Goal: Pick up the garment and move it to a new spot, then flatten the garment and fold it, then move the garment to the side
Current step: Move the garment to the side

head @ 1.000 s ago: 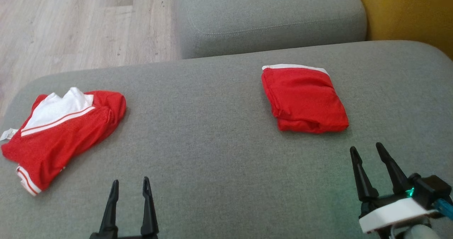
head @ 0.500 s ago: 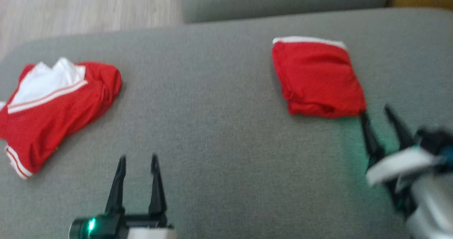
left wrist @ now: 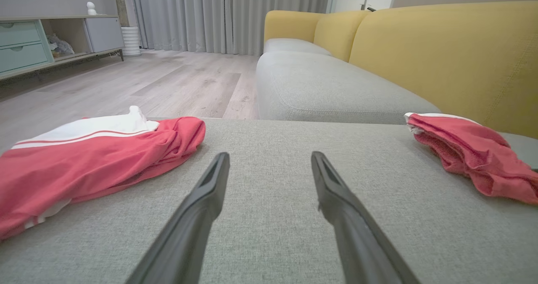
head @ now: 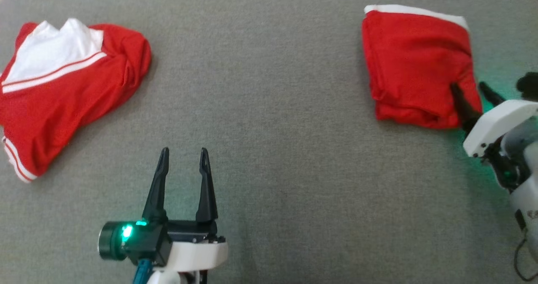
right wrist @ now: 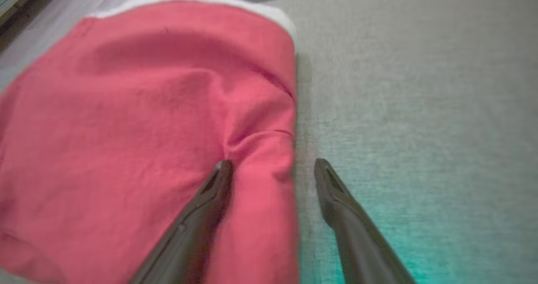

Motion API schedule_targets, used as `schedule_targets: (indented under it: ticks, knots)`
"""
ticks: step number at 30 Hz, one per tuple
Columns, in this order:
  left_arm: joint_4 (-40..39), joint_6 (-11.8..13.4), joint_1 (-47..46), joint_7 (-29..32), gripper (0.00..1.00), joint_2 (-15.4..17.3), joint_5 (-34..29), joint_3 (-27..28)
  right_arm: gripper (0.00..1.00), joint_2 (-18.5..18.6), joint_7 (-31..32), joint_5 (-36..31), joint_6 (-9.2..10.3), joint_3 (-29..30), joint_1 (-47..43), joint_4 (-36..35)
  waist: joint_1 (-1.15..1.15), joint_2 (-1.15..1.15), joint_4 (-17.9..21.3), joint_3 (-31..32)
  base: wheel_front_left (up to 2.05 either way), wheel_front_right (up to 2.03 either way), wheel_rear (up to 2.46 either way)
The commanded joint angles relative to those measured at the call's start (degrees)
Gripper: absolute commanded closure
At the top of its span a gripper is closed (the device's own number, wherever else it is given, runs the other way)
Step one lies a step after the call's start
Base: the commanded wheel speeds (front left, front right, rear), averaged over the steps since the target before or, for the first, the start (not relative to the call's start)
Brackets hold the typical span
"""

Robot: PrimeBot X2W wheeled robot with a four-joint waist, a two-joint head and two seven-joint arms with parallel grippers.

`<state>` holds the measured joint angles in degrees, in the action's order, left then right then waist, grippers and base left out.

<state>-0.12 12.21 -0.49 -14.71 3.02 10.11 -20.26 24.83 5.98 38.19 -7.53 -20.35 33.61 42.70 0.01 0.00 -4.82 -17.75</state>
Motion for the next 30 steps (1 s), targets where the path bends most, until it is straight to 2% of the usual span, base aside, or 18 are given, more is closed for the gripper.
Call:
schedule_targets:
  ticks: [1,2,6,9,20,26,28,29,30]
  knots:
    - [-1.4,0.6,-1.9,-0.3,0.0,-0.1,0.5,1.3,0.44,1.2,0.4,1.1,0.04,-1.6,0.6,-0.7,-0.01,0.0,-0.5,-0.9,0.0,0.0,0.0]
    - [-1.4,0.7,-2.1,-0.3,0.0,-0.1,0.5,1.2,1.0,1.2,0.3,1.9,0.04,-2.4,0.9,-0.4,-0.01,0.0,-0.4,-1.2,0.0,0.0,0.0]
    - [-1.3,0.9,-2.7,-0.3,0.0,-0.1,0.1,1.5,1.0,2.5,-1.7,3.4,0.04,-4.9,2.1,0.4,-0.01,0.0,1.0,-2.0,0.0,0.0,0.0]
    - [-1.3,0.7,-3.1,-0.3,0.0,-0.1,-0.5,2.0,1.0,4.9,-3.0,3.6,0.04,-6.5,3.4,0.5,-0.01,0.0,3.3,-3.0,0.0,0.0,0.0]
    - [-1.0,-1.8,-7.6,-0.3,0.0,-0.1,-4.6,3.5,1.0,19.6,-4.4,3.0,0.04,-8.7,8.3,2.2,-0.01,0.0,12.0,-11.1,0.0,0.0,0.0]
    - [-0.5,-3.1,-10.2,-0.3,0.0,-0.1,-6.4,3.9,1.0,22.9,-7.4,-1.1,0.04,-7.8,12.0,4.4,-0.01,0.0,13.8,-14.3,0.0,0.0,0.0]
    - [-0.3,-3.4,-10.9,-0.3,0.0,-0.1,-6.8,3.9,0.81,23.2,-8.7,-3.0,0.04,-7.2,13.5,5.6,-0.01,0.0,14.2,-14.9,0.0,0.0,0.0]
    - [-0.2,-3.5,-11.2,-0.3,0.0,-0.1,-7.0,4.0,0.61,23.1,-9.1,-4.0,0.04,-7.0,14.2,6.3,-0.01,0.0,14.3,-15.1,0.0,0.0,0.0]
    - [-0.1,-3.6,-11.4,-0.3,0.0,-0.1,-7.1,4.0,0.24,23.0,-9.6,-5.1,0.04,-6.8,14.9,7.1,-0.01,0.0,14.3,-15.2,0.0,0.0,0.0]
